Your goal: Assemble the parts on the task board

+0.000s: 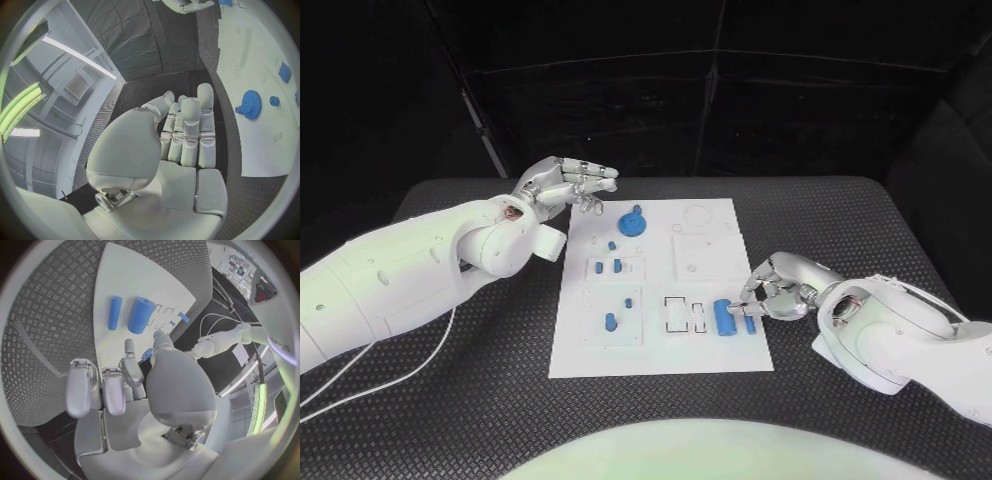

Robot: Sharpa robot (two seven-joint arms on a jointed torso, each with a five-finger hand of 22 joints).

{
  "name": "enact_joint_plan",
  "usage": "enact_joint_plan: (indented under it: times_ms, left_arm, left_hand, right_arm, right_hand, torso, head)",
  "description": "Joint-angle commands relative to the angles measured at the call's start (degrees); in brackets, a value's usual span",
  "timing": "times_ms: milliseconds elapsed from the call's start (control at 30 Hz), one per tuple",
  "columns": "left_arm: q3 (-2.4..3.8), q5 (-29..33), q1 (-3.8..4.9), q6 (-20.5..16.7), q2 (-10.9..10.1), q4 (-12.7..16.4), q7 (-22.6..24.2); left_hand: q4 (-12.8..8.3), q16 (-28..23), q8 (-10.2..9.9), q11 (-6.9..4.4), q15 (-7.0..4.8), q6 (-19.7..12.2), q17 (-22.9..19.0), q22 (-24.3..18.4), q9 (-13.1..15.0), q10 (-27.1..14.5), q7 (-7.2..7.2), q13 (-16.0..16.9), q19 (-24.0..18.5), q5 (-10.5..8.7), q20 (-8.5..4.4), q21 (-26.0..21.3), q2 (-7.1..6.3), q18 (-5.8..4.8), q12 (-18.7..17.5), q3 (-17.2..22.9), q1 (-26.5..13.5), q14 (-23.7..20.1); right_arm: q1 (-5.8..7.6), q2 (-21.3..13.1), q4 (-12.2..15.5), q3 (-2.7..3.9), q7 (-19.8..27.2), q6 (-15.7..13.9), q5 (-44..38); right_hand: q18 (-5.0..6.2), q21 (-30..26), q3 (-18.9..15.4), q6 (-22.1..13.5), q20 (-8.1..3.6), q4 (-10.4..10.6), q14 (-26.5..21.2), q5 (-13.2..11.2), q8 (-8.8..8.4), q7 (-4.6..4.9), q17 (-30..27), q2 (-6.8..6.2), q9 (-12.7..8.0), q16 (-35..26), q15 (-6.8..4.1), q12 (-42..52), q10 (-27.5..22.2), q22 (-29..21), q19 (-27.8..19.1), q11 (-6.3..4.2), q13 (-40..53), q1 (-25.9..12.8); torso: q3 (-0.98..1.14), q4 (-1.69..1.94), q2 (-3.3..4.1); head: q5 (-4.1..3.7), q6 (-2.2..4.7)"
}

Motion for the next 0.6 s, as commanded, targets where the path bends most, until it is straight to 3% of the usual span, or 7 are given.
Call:
enact_joint_plan:
  times_ms: [33,233,600]
  left_arm:
    - [0.04,0.24,0.06,0.63,-0.12,0.12,0.34]
    - [0.03,0.24,0.05,0.62,-0.25,0.14,0.36]
    - [0.03,0.24,0.01,0.70,-0.15,0.09,0.35]
  left_hand:
    - [0.00,-0.38,-0.31,-0.03,0.09,-0.30,-0.06,-0.05,-0.06,-0.41,0.15,0.08,-0.03,-0.13,0.36,-0.34,0.18,0.65,0.39,-0.39,-0.22,-0.22]
    - [0.00,-0.38,-0.31,-0.03,0.09,-0.30,-0.06,-0.05,-0.06,-0.41,0.15,0.08,-0.03,-0.13,0.36,-0.34,0.18,0.65,0.39,-0.39,-0.22,-0.22]
    - [0.00,-0.38,-0.31,-0.03,0.09,-0.30,-0.06,-0.05,-0.06,-0.41,0.15,0.08,-0.03,-0.13,0.36,-0.34,0.18,0.65,0.39,-0.39,-0.22,-0.22]
  right_arm:
    - [-0.48,0.44,-0.07,0.03,-4.05,1.19,-4.91]
    - [-1.04,1.27,-0.27,0.02,-4.87,1.36,-6.57]
    - [-1.85,3.44,-1.21,0.00,-5.16,1.99,-7.24]
  right_hand:
    - [-0.81,0.23,-0.20,-0.03,-0.24,0.38,4.55,0.01,0.43,-0.37,7.06,0.17,0.25,0.21,-0.55,0.24,0.42,0.15,1.16,0.00,0.28,0.48]
    - [-0.82,0.27,-0.61,-0.12,-0.26,0.86,4.56,-0.08,0.77,-0.42,7.20,0.12,0.69,0.26,-0.57,0.35,0.43,0.21,1.17,-0.03,0.66,0.57]
    - [-0.86,0.39,-0.91,-0.20,-0.27,1.36,4.59,-0.10,1.12,-0.47,7.43,0.24,1.13,0.35,-0.59,0.80,0.73,0.44,1.23,-0.07,1.51,0.58]
  torso:
    - [-0.01,0.11,0.06]
    - [-0.01,-0.04,0.07]
    - [0.03,0.08,0.14]
  head:
    - [-0.02,-0.11]
    - [0.08,-0.19]
    - [0.37,-0.55]
